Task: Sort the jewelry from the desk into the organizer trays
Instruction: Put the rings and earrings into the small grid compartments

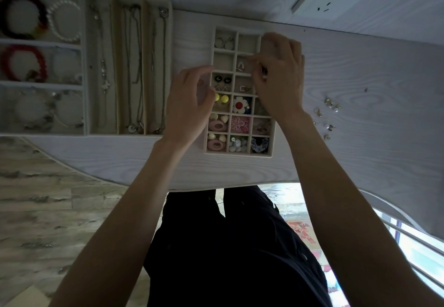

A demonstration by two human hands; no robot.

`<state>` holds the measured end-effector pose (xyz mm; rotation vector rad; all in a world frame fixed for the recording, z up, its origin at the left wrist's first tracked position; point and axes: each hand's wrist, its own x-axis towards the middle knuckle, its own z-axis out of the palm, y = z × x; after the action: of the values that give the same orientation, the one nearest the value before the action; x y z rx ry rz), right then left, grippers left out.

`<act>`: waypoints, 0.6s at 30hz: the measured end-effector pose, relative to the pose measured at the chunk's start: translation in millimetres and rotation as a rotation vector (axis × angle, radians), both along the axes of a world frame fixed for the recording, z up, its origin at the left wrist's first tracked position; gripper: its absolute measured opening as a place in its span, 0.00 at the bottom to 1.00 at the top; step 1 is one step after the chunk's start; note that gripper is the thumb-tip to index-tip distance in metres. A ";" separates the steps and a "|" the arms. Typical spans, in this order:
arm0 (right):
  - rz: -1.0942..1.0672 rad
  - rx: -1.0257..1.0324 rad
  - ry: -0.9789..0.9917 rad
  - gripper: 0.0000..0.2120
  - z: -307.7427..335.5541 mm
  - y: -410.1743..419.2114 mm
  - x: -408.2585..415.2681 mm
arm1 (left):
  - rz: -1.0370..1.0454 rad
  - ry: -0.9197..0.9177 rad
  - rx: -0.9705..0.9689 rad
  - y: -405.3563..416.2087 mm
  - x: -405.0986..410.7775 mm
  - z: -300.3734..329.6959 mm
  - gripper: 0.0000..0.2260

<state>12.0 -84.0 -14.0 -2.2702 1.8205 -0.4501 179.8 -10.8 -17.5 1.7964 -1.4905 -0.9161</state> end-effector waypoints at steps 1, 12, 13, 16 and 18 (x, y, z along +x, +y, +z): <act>-0.016 0.004 -0.020 0.14 0.9 -0.5 0.0 | 0.001 0.003 -0.001 0.1 0.6 -0.7 0.14; 0.113 0.162 0.278 0.08 15.8 -25.9 6.7 | 0.009 0.021 0.010 0.0 4.4 1.1 0.15; 0.109 0.158 0.303 0.08 16.1 -28.1 8.4 | 0.011 0.023 0.011 0.0 4.5 0.9 0.15; 0.098 0.131 0.355 0.06 13.4 -33.0 14.7 | 0.016 0.013 0.009 -0.7 3.8 0.7 0.15; 0.121 0.108 0.378 0.06 11.0 -32.5 16.5 | 0.015 0.012 0.004 -1.3 3.1 1.8 0.15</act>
<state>28.5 -116.4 -3.0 -2.4997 1.7956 0.1049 182.9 -12.1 -15.7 1.7998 -1.4673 -0.9220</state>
